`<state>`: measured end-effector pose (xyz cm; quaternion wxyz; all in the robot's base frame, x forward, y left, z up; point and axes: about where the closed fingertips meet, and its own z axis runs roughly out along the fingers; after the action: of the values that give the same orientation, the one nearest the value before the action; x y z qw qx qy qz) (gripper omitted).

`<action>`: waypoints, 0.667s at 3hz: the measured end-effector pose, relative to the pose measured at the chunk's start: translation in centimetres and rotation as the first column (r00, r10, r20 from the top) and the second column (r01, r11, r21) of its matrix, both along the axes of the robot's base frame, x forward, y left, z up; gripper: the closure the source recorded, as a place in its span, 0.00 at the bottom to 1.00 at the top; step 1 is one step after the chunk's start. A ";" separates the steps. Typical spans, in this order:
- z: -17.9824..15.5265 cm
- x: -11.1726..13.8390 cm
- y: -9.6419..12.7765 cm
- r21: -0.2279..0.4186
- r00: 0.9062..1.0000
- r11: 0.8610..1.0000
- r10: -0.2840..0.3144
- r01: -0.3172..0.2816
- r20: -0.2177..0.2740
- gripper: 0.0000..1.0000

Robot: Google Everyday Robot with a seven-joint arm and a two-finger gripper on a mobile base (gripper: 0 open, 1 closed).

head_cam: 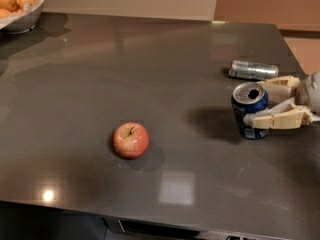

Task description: Place pepsi can upright

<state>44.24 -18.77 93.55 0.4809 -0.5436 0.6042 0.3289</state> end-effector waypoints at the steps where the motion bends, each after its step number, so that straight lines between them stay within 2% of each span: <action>1: -0.7 0.3 -0.9 0.046 0.997 0.997 -0.059 0.061 -0.049 1.00; 2: -1.2 0.5 -1.3 0.083 0.993 0.992 -0.088 0.094 -0.079 1.00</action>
Offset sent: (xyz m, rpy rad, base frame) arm 0.0062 -0.0238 -0.0199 0.1349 0.1116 -0.1379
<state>44.69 -20.09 92.33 0.4953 -0.4813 0.6313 0.3528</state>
